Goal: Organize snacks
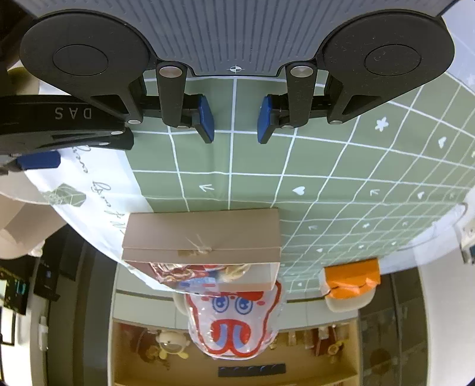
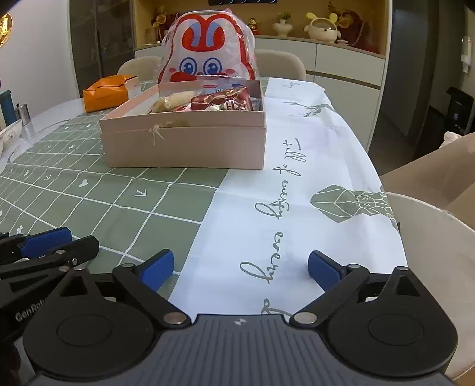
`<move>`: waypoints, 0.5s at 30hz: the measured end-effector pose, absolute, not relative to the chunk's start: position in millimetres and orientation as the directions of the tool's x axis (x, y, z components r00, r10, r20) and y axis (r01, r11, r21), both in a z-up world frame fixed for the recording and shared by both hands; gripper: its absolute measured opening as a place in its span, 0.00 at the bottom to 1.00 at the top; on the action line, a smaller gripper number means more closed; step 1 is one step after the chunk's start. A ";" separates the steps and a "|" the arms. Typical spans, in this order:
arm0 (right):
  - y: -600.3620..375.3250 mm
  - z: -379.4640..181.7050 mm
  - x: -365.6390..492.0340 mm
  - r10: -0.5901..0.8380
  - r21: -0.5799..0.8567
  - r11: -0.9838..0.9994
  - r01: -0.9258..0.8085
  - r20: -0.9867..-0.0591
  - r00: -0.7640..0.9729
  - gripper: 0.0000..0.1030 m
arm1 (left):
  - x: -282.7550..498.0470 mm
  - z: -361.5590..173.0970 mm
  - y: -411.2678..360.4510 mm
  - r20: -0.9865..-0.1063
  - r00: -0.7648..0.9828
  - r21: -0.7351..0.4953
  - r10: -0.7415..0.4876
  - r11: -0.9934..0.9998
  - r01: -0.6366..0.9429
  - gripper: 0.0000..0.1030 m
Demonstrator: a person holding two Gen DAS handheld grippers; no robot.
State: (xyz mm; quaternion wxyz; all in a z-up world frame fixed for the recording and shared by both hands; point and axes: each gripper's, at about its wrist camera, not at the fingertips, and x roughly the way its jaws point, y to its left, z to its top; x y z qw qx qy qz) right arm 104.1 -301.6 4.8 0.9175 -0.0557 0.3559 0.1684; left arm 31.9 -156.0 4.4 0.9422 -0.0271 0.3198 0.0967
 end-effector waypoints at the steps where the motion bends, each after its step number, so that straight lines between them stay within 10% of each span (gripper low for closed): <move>1: -301.6 4.7 103.9 0.270 0.018 0.937 -0.349 -0.672 0.690 0.97 | 32.2 4.3 -155.4 -0.608 0.777 0.007 0.164 0.980 -0.200 0.36; 15: -301.7 4.1 102.8 0.271 0.020 0.937 -0.349 -0.670 0.691 0.97 | 33.3 4.2 -153.2 -0.608 0.778 -0.009 0.159 0.978 -0.206 0.36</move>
